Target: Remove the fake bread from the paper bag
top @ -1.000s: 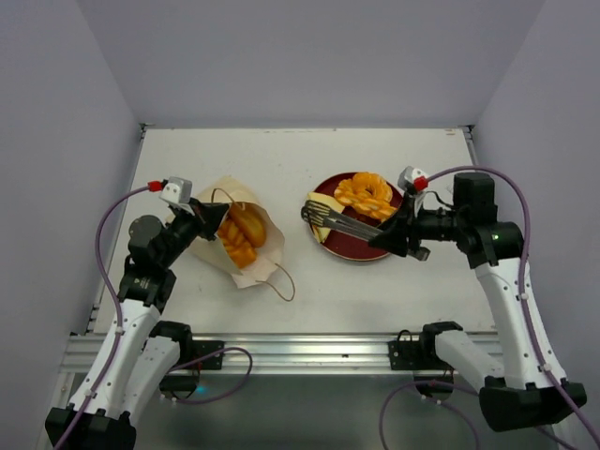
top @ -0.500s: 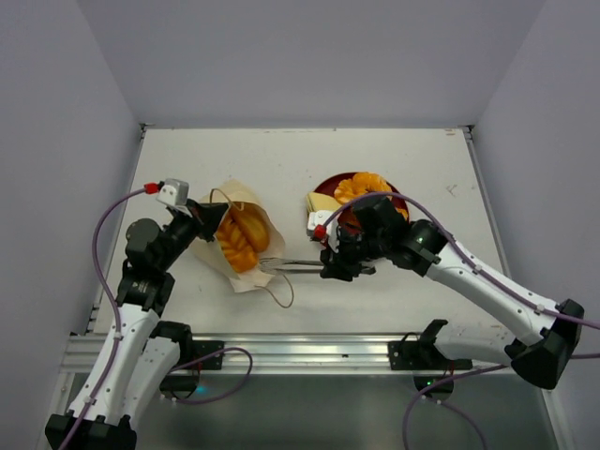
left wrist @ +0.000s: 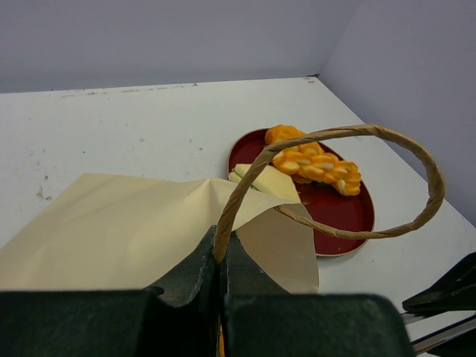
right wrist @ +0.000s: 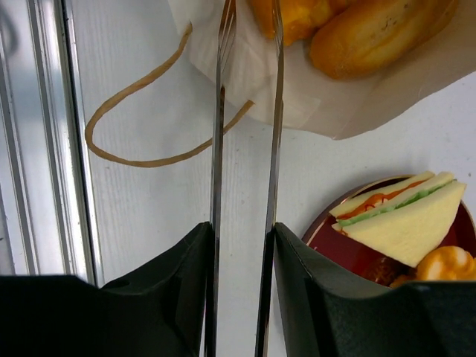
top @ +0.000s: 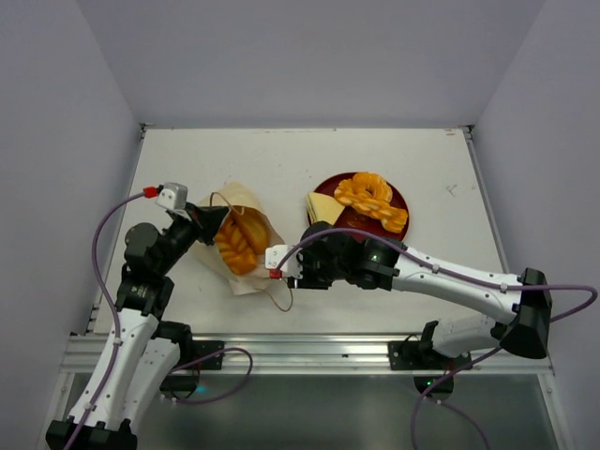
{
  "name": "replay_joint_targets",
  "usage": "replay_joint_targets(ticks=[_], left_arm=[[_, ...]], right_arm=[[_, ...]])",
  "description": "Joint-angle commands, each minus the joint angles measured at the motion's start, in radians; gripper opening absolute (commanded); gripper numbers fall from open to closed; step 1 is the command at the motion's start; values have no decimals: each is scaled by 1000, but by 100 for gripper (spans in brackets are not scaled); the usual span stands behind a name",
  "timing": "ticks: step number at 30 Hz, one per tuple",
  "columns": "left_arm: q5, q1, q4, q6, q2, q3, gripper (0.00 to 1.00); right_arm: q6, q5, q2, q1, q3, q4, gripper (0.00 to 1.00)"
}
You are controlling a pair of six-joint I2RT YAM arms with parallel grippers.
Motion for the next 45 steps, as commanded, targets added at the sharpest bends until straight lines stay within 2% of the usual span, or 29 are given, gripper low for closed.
replay_joint_targets(ticks=[1, 8, 36, 41, 44, 45], left_arm=[[15, -3, 35, -7, -13, -9, 0], [29, -3, 33, -8, -16, -21, 0], [61, -3, 19, -7, -39, -26, 0], [64, -3, 18, -4, -47, -20, 0], [68, -3, 18, 1, -50, -21, 0], [68, -3, 15, 3, -53, -21, 0]], right_arm=[[-51, 121, 3, 34, 55, 55, 42], [-103, 201, 44, 110, 88, 43, 46], [-233, 465, 211, 221, 109, 126, 52], [-216, 465, 250, 222, 117, 109, 47], [-204, 462, 260, 222, 124, 90, 38], [-198, 462, 260, 222, 126, 86, 32]])
